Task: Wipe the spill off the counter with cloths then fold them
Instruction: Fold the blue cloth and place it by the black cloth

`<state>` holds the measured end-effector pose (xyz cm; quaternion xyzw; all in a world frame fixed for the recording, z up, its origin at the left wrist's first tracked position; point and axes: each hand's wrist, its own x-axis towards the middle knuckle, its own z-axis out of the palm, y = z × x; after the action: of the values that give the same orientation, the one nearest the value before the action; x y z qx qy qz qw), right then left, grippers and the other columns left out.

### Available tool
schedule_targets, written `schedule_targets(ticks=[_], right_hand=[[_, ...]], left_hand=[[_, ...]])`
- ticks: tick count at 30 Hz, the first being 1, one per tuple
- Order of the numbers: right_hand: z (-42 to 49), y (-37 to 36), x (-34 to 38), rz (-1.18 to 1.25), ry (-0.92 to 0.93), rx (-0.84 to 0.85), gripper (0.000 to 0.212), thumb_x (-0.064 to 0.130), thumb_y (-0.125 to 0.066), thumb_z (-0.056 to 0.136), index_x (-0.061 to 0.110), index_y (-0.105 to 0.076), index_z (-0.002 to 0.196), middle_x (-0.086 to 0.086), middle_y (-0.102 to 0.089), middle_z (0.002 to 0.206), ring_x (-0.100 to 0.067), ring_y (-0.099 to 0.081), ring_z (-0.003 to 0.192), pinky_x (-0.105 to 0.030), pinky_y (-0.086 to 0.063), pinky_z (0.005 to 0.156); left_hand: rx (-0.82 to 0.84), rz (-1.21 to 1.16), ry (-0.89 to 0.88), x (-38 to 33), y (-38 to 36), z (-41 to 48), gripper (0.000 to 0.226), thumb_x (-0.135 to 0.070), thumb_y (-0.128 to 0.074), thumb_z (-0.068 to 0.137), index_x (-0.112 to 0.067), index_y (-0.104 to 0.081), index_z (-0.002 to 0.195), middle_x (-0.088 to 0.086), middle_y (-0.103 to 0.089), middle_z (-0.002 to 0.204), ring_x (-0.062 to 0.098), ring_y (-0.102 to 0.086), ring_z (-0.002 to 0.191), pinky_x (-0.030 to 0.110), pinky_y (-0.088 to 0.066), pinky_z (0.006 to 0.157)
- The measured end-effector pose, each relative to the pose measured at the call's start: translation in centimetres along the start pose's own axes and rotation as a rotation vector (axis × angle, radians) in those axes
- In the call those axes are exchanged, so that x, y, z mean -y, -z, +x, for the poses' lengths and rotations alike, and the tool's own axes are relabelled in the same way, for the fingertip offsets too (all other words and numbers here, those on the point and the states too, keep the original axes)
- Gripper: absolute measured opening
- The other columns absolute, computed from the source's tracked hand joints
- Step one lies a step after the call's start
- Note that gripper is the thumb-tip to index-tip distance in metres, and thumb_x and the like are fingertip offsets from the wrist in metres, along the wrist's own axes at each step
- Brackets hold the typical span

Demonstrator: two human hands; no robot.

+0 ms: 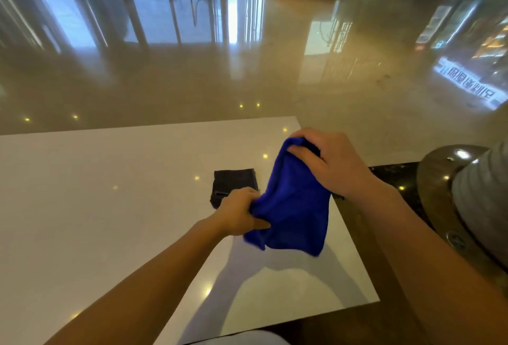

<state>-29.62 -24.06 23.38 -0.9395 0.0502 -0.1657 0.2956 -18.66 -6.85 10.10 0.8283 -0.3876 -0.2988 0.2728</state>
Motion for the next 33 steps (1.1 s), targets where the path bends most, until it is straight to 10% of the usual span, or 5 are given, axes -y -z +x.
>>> schedule_targets(ticks=[8,15,23,30,33], right_hand=[[-1.7,2.1,0.7,0.02,0.093,-0.236,0.016,0.025,-0.052,0.099,0.018,-0.066,0.103,0.023,-0.06,0.08,0.01,-0.058,0.08,-0.002,-0.04,0.066],[0.0,0.0,-6.0,-0.085,-0.457,-0.156,0.024,0.032,-0.04,0.106,0.015,-0.055,0.1,0.006,-0.057,0.08,-0.002,-0.048,0.068,-0.019,-0.035,0.059],[-0.2,-9.5,-3.5,0.092,-0.47,0.01,0.025,0.035,-0.04,0.106,0.017,-0.057,0.104,-0.001,-0.062,0.08,-0.02,-0.06,0.07,-0.025,-0.044,0.056],[-0.6,-11.5,0.6,0.677,-0.638,0.124,0.04,0.062,-0.06,0.087,0.028,-0.064,0.108,0.005,-0.075,0.097,-0.014,-0.071,0.087,-0.029,-0.056,0.073],[-1.0,-10.5,-0.4,0.931,-0.7,0.124,0.025,0.036,-0.07,0.09,0.021,-0.071,0.109,-0.004,-0.079,0.1,-0.024,-0.074,0.095,-0.038,-0.061,0.079]], left_hand=[[0.019,-0.557,0.016,2.6,-1.0,-1.3,0.021,-0.016,-0.078,0.081,-0.033,-0.069,0.072,-0.008,-0.068,0.07,0.008,-0.063,0.066,0.019,-0.052,0.062],[-0.106,-1.415,0.358,5.0,2.0,-3.0,0.053,-0.021,-0.079,0.075,-0.008,-0.063,0.123,0.013,-0.075,0.108,0.027,-0.073,0.088,0.036,-0.061,0.068],[-0.33,-0.677,0.38,-2.0,5.4,-3.1,0.024,-0.011,-0.065,0.087,-0.004,-0.065,0.11,0.023,-0.072,0.102,0.035,-0.072,0.088,0.04,-0.063,0.071],[0.145,-0.931,0.247,-4.7,7.4,-5.1,0.037,-0.002,-0.048,0.082,0.008,-0.061,0.115,0.026,-0.069,0.111,0.041,-0.069,0.107,0.052,-0.055,0.098],[-0.121,-0.826,0.252,-2.9,8.1,-5.3,0.028,-0.009,-0.067,0.081,-0.003,-0.073,0.108,0.019,-0.074,0.113,0.032,-0.075,0.097,0.043,-0.063,0.083]])
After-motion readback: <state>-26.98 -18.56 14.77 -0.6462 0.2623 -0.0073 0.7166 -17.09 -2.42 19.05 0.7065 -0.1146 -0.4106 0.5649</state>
